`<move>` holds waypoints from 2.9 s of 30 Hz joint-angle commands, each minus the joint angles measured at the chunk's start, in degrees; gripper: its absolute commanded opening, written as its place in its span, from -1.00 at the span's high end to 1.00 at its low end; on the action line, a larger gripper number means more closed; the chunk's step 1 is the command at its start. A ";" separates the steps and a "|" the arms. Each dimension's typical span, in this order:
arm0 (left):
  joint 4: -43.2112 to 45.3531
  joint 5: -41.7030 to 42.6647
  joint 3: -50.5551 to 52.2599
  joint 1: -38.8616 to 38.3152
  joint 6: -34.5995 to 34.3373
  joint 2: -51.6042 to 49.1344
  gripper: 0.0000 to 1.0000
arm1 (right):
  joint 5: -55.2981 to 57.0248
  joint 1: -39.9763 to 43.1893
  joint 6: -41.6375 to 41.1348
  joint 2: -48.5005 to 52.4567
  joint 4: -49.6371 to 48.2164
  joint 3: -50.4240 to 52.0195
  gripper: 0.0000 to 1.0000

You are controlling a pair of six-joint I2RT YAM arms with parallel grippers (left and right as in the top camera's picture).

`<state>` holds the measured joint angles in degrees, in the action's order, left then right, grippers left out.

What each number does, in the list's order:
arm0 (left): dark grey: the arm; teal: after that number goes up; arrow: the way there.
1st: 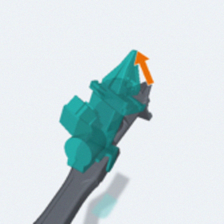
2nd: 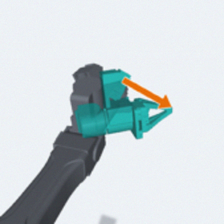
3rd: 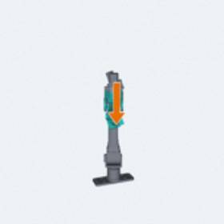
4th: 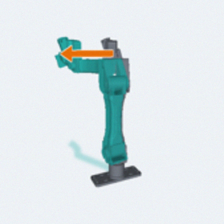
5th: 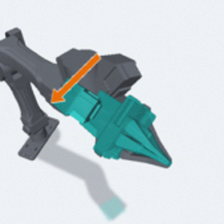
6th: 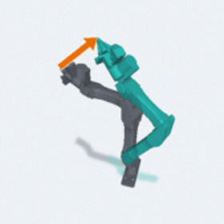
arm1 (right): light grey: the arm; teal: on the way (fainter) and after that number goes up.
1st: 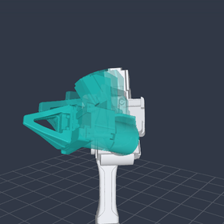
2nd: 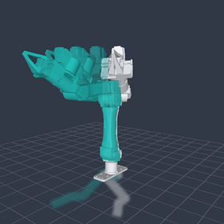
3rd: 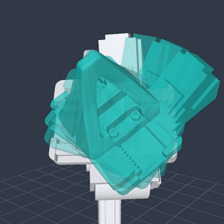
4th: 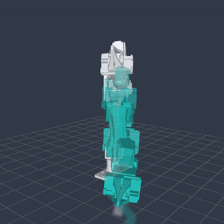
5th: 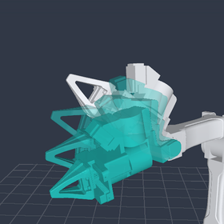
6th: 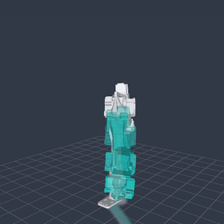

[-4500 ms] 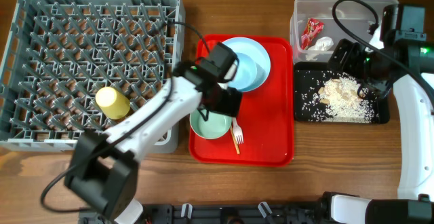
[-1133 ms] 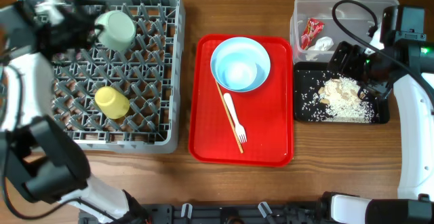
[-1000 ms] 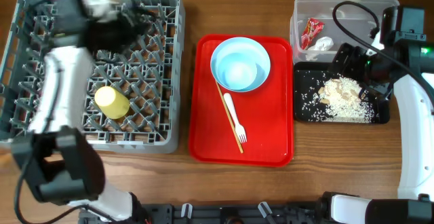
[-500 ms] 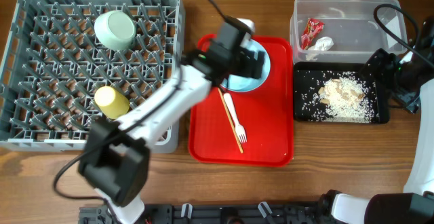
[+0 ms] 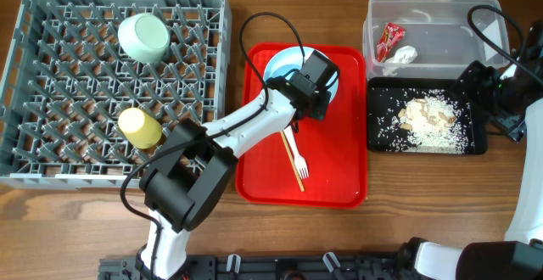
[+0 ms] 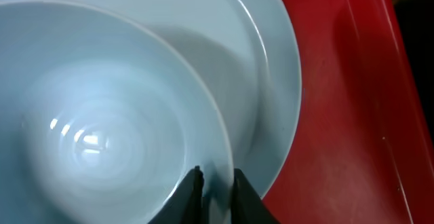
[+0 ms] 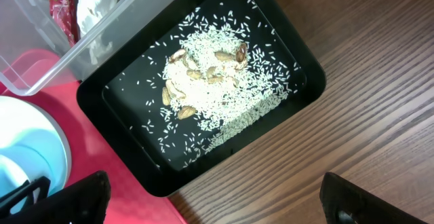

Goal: Sort waste into correct bins and load items into the dishwasher rack
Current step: 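Reach the left gripper to the blue bowl on the plate and grasp, then place the blue bowl in the rack beside the green cup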

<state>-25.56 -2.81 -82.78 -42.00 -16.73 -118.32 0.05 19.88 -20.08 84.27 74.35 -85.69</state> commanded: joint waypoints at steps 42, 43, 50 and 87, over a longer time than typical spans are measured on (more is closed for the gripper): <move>-14.16 73.99 -1.86 59.91 -0.17 8.13 0.92 | -0.11 0.07 0.59 0.66 0.09 0.11 -0.99; -14.14 74.10 -1.86 59.91 -0.17 8.04 0.92 | -0.11 0.07 0.57 0.66 0.09 0.11 -1.00; -14.14 79.47 -1.86 59.91 -0.37 8.04 0.92 | -0.11 0.07 0.59 0.66 0.09 0.11 -0.99; -15.45 48.26 1.40 70.60 1.36 22.64 -0.47 | -0.13 0.07 1.03 0.63 0.33 0.11 -0.99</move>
<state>-39.62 50.81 -80.97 31.64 -16.16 -104.90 0.05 19.88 -19.64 84.27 74.59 -85.65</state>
